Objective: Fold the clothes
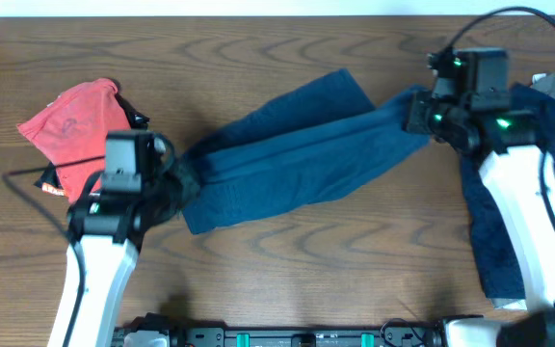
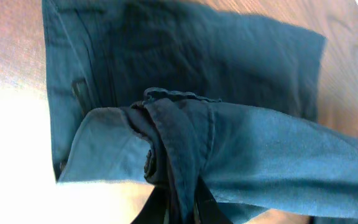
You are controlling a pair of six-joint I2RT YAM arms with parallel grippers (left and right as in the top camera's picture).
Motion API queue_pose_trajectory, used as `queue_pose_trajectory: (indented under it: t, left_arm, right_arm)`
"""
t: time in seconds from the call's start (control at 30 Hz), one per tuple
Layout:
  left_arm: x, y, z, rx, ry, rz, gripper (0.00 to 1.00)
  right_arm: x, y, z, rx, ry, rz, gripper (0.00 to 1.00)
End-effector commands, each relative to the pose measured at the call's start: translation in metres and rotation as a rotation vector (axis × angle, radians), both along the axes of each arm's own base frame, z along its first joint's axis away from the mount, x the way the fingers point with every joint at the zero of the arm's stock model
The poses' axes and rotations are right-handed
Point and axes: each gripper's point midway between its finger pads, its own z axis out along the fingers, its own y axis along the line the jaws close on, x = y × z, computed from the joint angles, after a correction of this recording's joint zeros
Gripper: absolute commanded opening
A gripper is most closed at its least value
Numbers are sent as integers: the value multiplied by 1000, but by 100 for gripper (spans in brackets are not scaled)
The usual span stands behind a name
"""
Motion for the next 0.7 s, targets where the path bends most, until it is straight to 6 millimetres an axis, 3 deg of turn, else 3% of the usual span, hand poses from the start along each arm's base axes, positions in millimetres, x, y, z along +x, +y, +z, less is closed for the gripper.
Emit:
queue_pose_trajectory:
  t: [0.0, 0.33, 0.47, 0.5, 0.53, 0.6, 0.67]
  left_arm:
    - [18, 36, -21, 131, 44, 161, 6]
    - [52, 39, -66, 133, 109, 235, 6]
    - [60, 46, -79, 143, 124, 303, 6]
    - [62, 49, -81, 147, 124, 331, 6]
    - [66, 52, -83, 148, 117, 367, 11]
    - [78, 57, -80, 132, 73, 422, 29]
    - [94, 61, -71, 91, 7, 459, 33]
  right_arm:
    - [19, -11, -19, -109, 2, -6, 1]
    - [54, 36, -103, -91, 68, 96, 1]
    - [73, 61, -115, -44, 7, 148, 5]
    - [81, 69, -114, -24, -29, 165, 10]
    - [89, 77, -112, -1, -68, 176, 21]
    - [103, 89, -106, 53, -133, 176, 42]
    - [109, 94, -102, 71, -166, 185, 53]
